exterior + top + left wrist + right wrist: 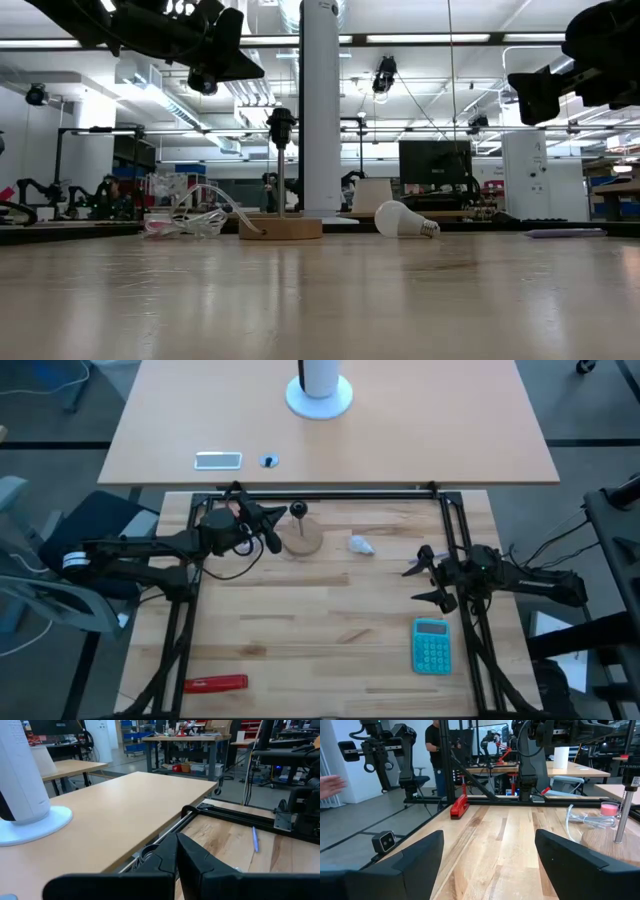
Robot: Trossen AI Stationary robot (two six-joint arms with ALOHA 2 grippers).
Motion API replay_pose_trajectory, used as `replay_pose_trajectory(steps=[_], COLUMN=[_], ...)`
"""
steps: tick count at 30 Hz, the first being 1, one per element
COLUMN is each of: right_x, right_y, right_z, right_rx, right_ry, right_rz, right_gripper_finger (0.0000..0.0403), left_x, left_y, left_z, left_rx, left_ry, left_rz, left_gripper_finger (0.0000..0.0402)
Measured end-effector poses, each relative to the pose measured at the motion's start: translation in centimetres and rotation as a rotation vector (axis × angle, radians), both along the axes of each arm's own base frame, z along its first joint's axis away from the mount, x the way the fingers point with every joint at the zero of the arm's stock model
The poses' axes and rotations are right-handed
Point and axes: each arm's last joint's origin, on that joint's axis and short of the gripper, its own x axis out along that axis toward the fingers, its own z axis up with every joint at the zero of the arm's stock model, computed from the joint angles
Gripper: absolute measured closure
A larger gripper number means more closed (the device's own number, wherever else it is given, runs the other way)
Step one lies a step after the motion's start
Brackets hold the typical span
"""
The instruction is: Screw lightbulb
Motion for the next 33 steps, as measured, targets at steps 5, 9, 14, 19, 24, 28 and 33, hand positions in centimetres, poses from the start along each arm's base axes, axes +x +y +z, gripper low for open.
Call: replay_pose_trajectory(steps=[5,9,14,19,24,28,33], right_x=[0.0,0.0,0.0,0.0,0.0,0.0,0.4], right_y=[0.0,0.0,0.0,0.0,-0.1,-0.6,-1.4], right_z=[0.0,0.0,0.0,0.0,0.5,1.5,1.3], right_rx=[0.000,0.000,0.000,-0.009,-0.053,-0.016,0.027], right_ry=[0.000,0.000,0.000,-0.004,-0.068,-0.163,-0.123], right_rz=[-0.001,0.000,0.000,-0.001,-0.035,-0.235,-0.471], right_gripper_finger=[0.0100,0.0106,0.0109,0.0099,0.0092,0.0097,0.0106], left_x=[0.0,0.0,0.0,0.0,0.0,0.0,0.0], left_y=[0.0,0.0,0.0,0.0,0.0,0.0,0.0], left_z=[0.0,0.0,0.0,0.0,0.0,0.0,0.1], left_rx=[0.000,0.000,0.011,0.021,0.021,0.022,0.049], left_ry=[0.000,0.000,0.007,0.015,0.015,0.016,0.027], left_rz=[0.000,0.000,-0.001,-0.002,-0.002,-0.001,-0.003], left_gripper_finger=[0.0401,0.0401,0.0401,0.0401,0.0401,0.0401,0.0401])
